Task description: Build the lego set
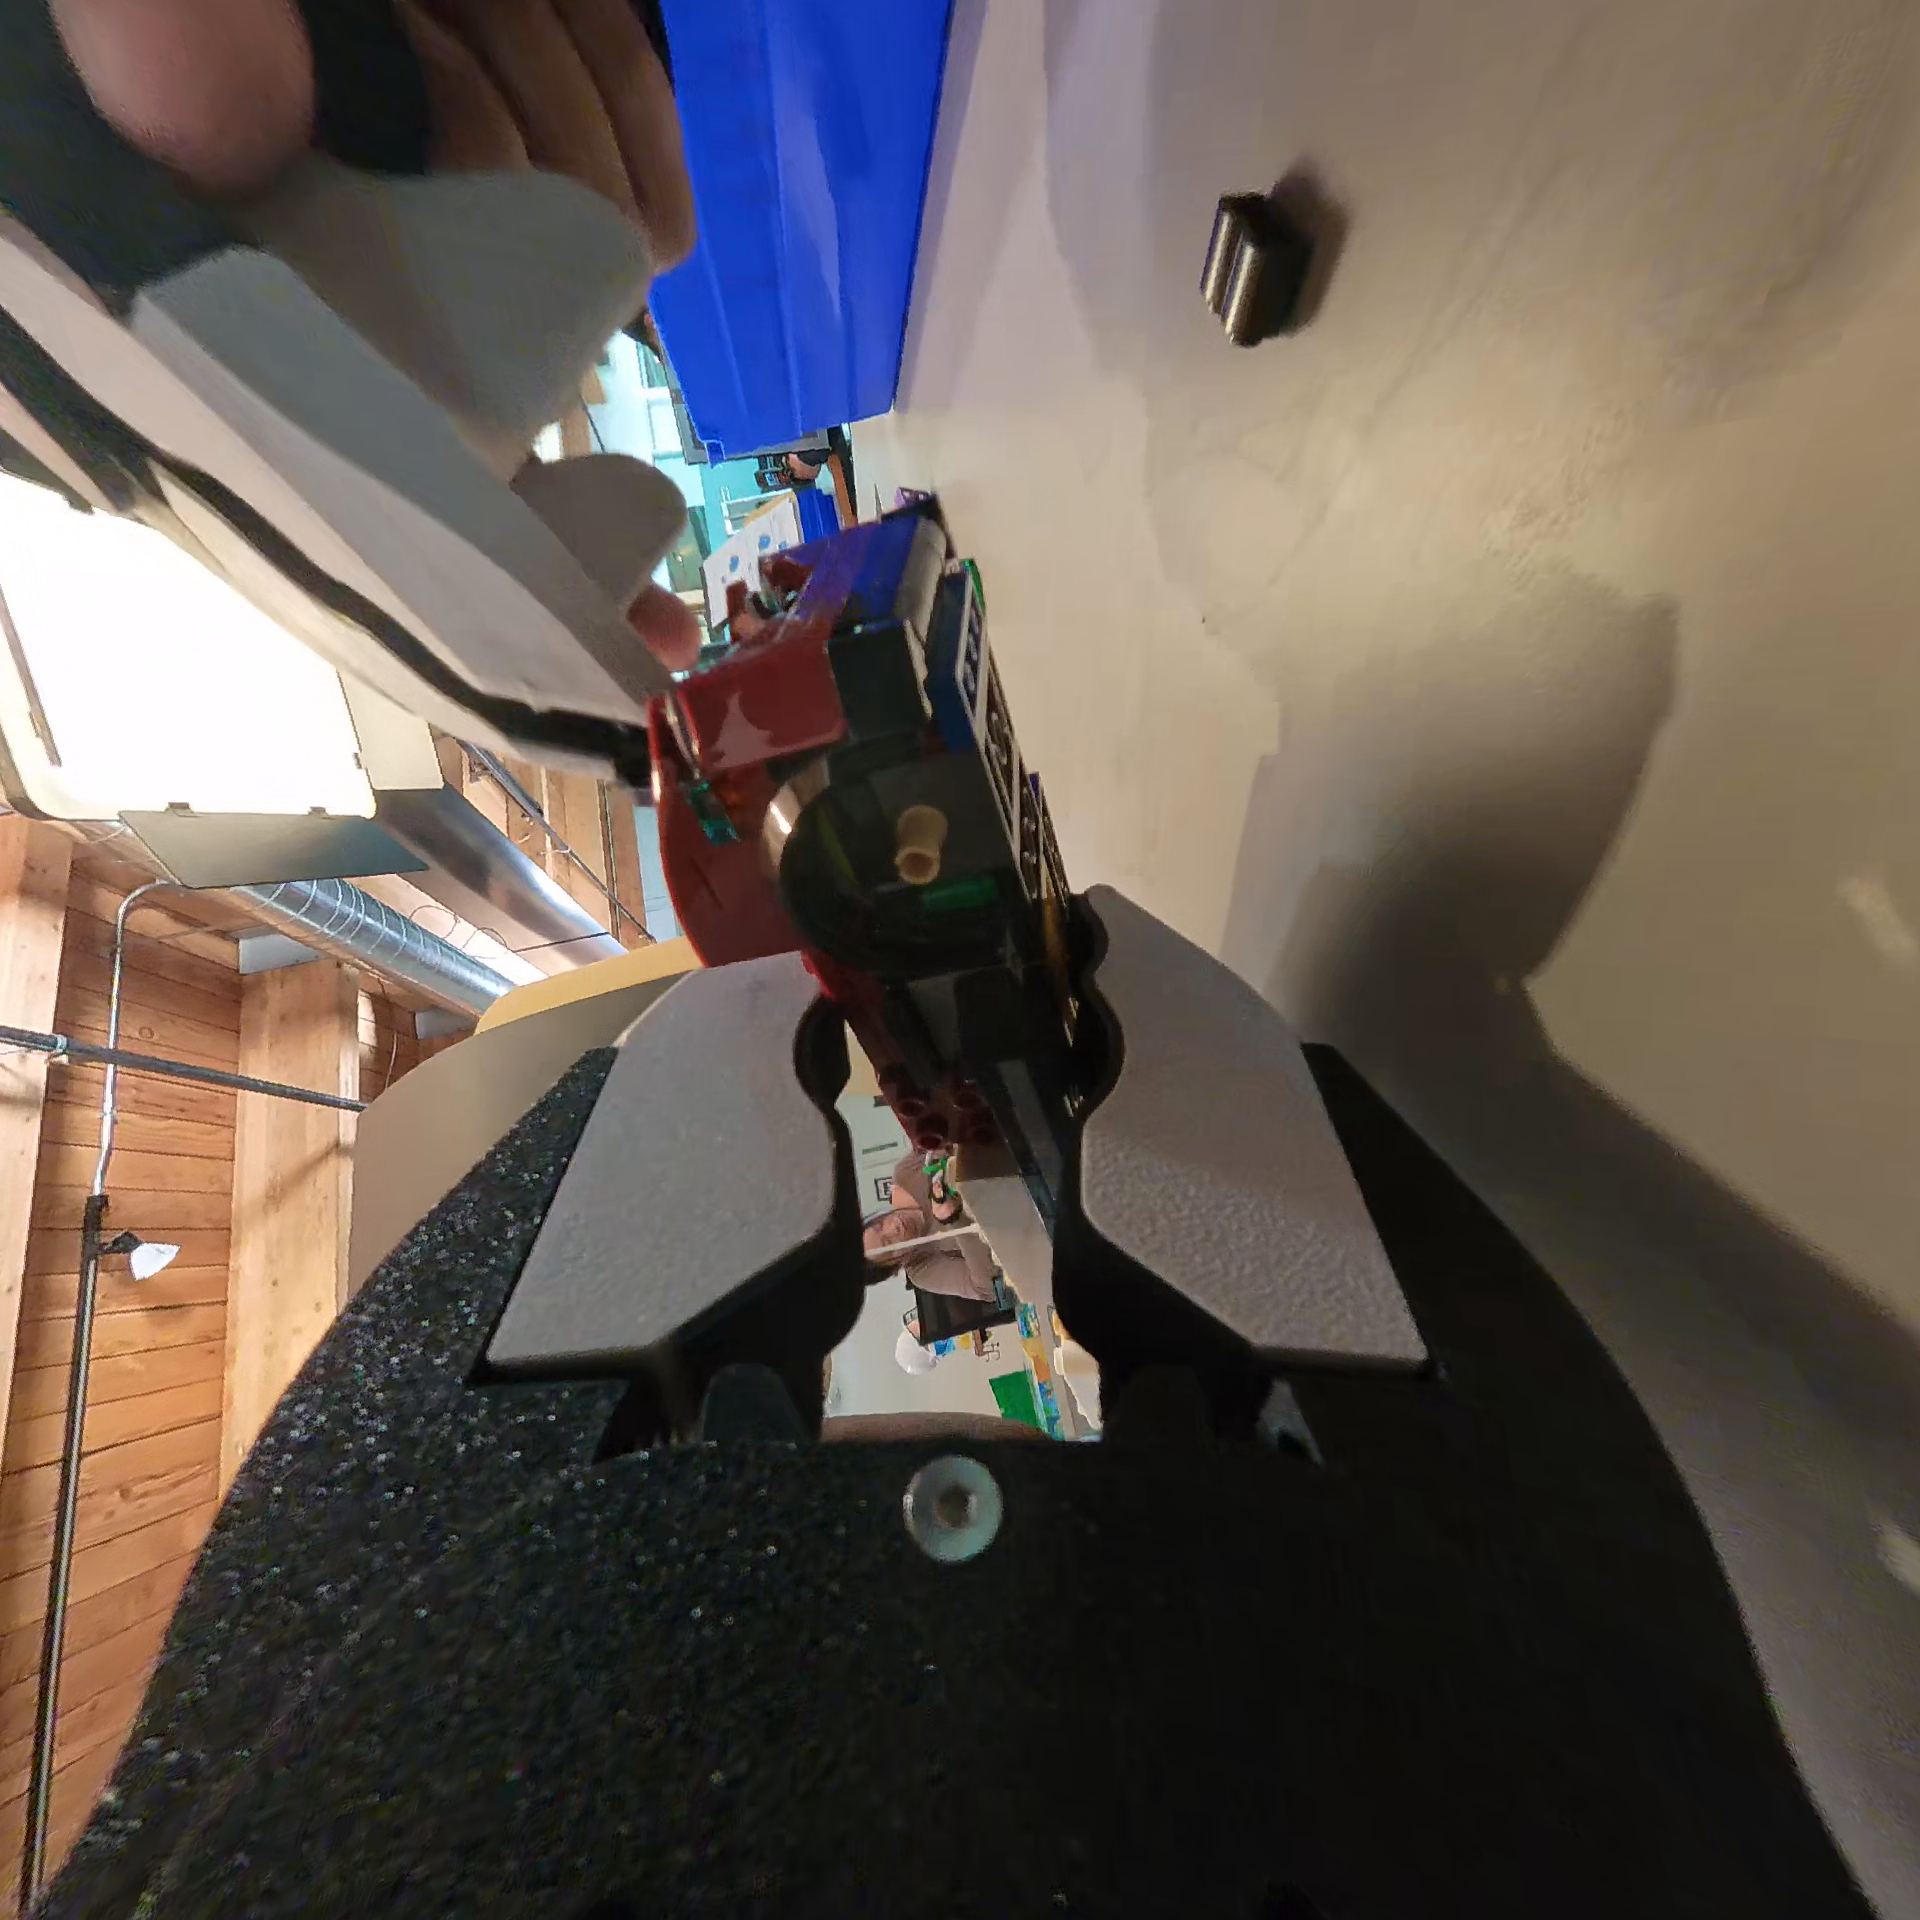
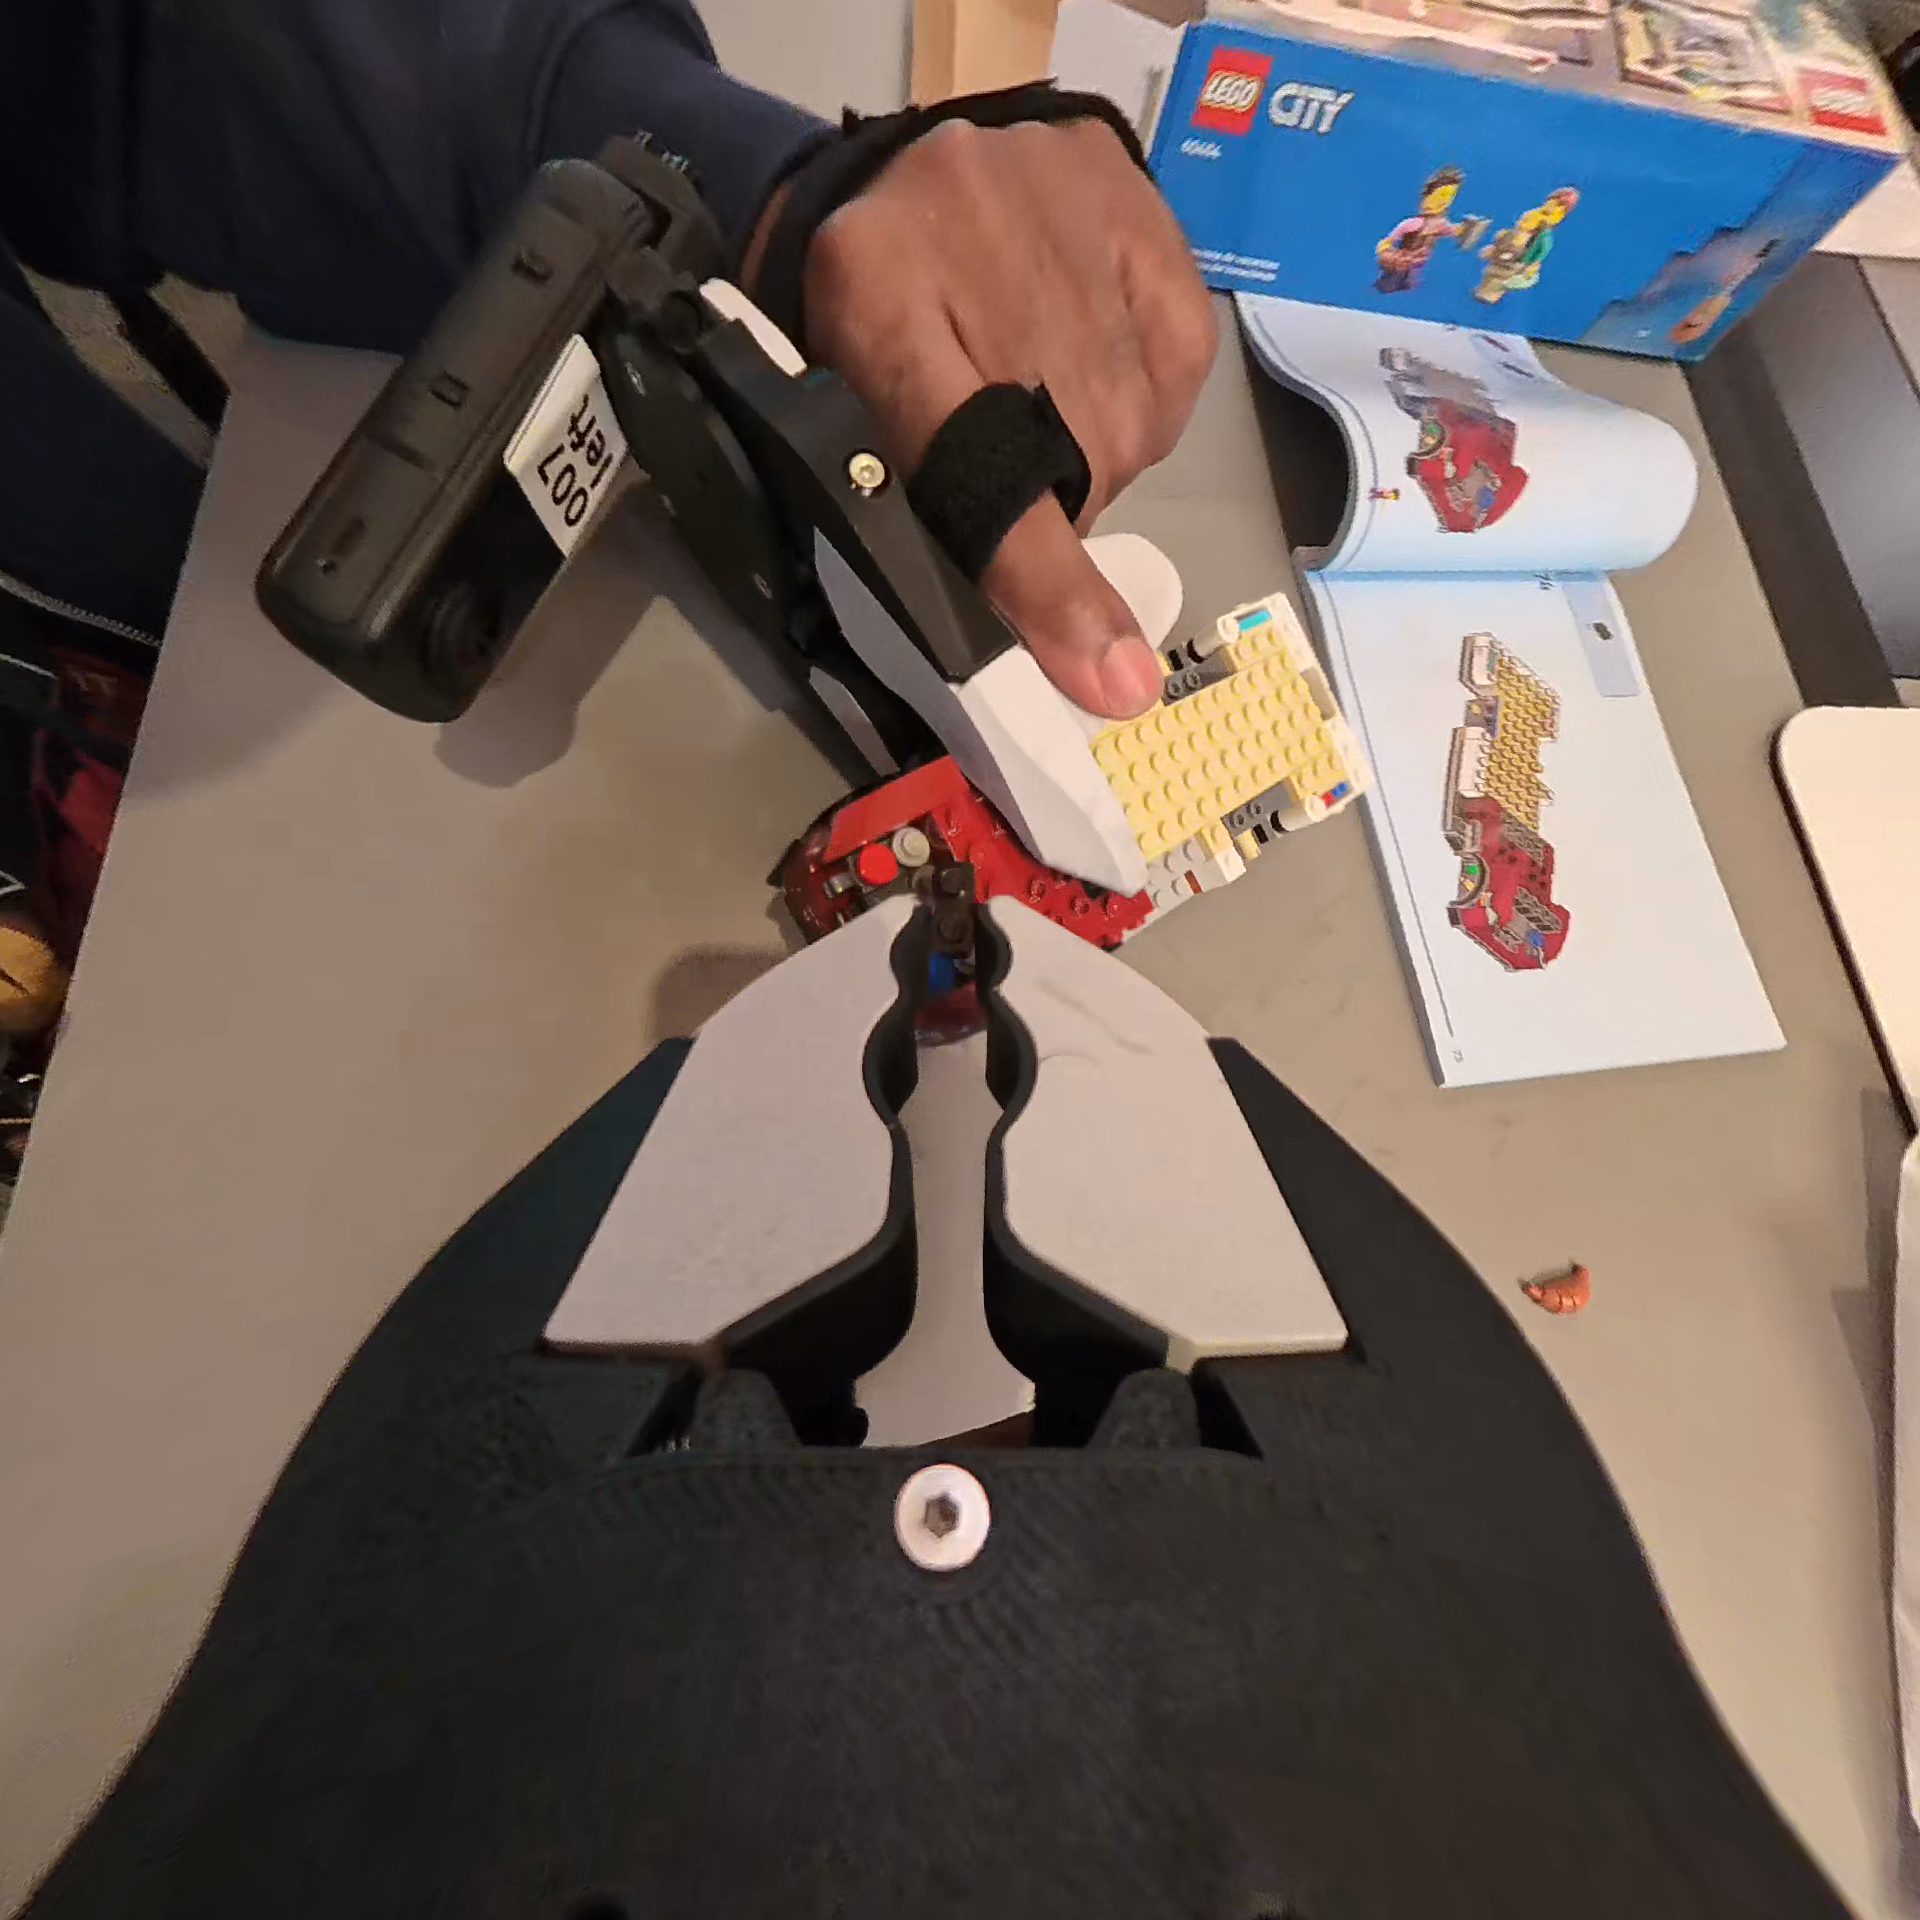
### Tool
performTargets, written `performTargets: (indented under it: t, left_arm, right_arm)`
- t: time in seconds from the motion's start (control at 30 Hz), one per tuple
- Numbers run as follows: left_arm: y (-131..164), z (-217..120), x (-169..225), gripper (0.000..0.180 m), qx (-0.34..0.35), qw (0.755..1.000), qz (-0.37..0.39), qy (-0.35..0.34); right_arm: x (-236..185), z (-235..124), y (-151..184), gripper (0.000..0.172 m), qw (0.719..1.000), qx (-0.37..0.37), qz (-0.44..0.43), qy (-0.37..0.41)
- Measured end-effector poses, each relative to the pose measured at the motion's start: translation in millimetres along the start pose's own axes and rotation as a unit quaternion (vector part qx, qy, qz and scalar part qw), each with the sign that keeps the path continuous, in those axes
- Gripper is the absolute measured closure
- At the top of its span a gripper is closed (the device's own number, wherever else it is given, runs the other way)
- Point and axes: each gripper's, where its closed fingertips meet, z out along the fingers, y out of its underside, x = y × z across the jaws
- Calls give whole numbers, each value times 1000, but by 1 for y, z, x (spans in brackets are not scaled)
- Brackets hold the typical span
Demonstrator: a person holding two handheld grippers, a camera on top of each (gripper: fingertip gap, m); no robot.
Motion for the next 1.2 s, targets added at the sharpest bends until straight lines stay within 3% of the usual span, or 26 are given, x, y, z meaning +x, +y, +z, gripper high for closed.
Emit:
performTargets:
  t: [0.77,0.97,1.2]
  left_arm:
    - [-1,0,2,140,3,1000,-4,4]
    - [3,-1,0,140,-3,1000,-23,-2]
    - [12,0,-4,140,-20,999,-46,-14]
  right_arm:
    - [6,-2,6,158,999,-8,-31,7]
    - [0,-12,0,146,985,31,-144,84]
    - [-3,-9,-5,127,933,47,-277,223]
